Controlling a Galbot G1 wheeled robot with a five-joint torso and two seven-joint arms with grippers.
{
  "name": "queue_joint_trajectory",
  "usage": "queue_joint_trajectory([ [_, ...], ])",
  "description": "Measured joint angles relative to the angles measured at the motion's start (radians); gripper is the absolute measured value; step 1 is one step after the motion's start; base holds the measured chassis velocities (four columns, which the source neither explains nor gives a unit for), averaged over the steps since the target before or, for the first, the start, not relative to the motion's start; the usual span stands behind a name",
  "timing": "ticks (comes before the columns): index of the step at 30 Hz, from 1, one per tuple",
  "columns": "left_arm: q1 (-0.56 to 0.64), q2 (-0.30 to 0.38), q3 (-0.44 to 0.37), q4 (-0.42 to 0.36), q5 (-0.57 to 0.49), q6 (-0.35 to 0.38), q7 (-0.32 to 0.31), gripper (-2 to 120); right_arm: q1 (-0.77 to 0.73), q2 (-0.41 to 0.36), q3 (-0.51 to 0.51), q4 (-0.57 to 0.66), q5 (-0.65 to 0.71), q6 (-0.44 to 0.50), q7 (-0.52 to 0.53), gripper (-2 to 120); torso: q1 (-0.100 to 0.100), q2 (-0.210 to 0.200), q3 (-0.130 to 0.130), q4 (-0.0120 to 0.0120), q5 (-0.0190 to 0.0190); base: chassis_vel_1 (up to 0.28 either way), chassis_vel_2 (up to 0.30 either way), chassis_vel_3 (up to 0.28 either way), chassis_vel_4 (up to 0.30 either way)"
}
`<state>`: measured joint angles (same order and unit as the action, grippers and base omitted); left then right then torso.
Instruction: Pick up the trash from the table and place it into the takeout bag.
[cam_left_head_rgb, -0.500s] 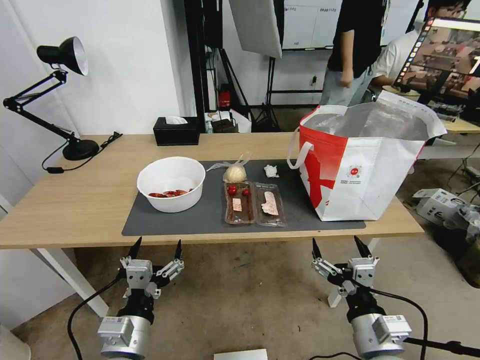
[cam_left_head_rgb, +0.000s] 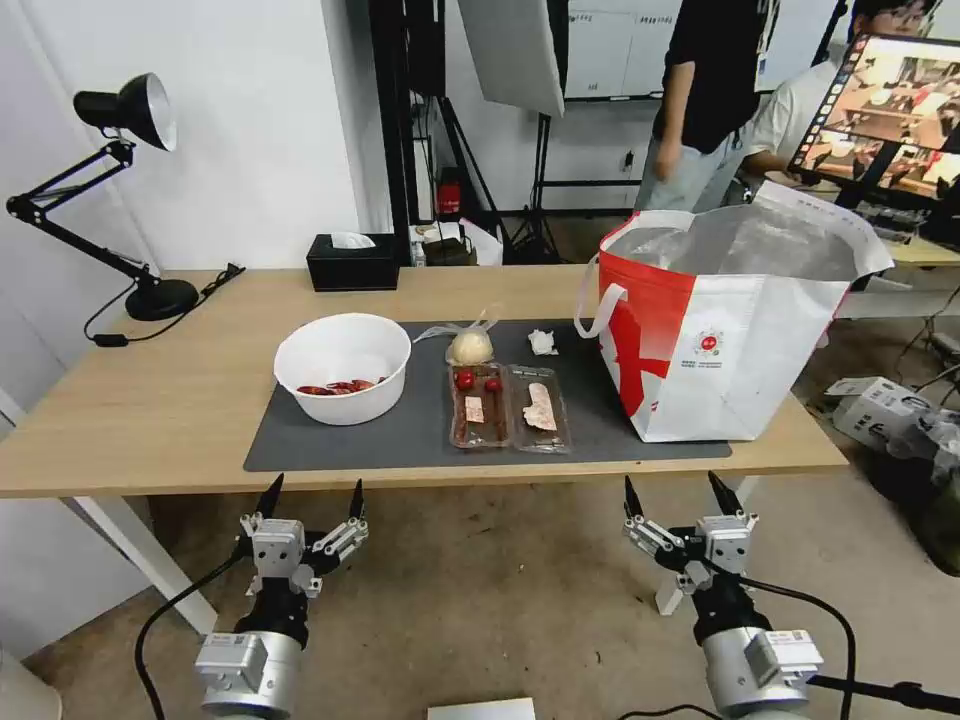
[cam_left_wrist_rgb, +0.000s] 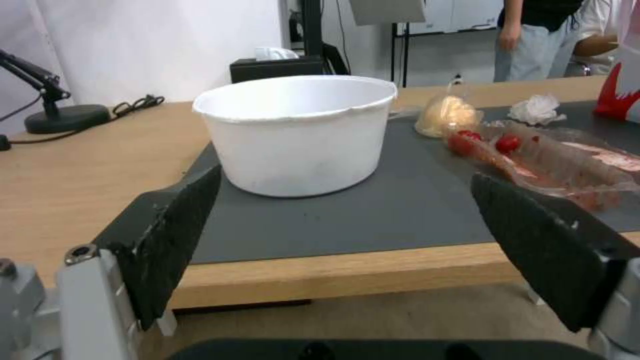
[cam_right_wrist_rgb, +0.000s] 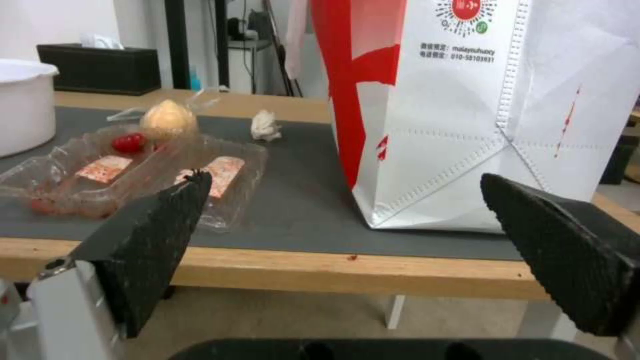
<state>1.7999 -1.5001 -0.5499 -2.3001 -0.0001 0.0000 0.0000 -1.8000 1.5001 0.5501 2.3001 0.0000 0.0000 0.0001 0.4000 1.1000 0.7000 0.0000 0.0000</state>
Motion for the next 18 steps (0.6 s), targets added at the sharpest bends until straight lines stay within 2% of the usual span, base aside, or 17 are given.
queue_joint_trajectory([
  [18,0.003,0.001,-0.003,-0.005,-0.008,0.000,-0.003,100,0.000,-0.003,0.002,0.003,0.007,-0.005,0.002,100,0.000,0.000,0.000,-0.0001,0.0000,0.000,0.000,0.000,0.000],
])
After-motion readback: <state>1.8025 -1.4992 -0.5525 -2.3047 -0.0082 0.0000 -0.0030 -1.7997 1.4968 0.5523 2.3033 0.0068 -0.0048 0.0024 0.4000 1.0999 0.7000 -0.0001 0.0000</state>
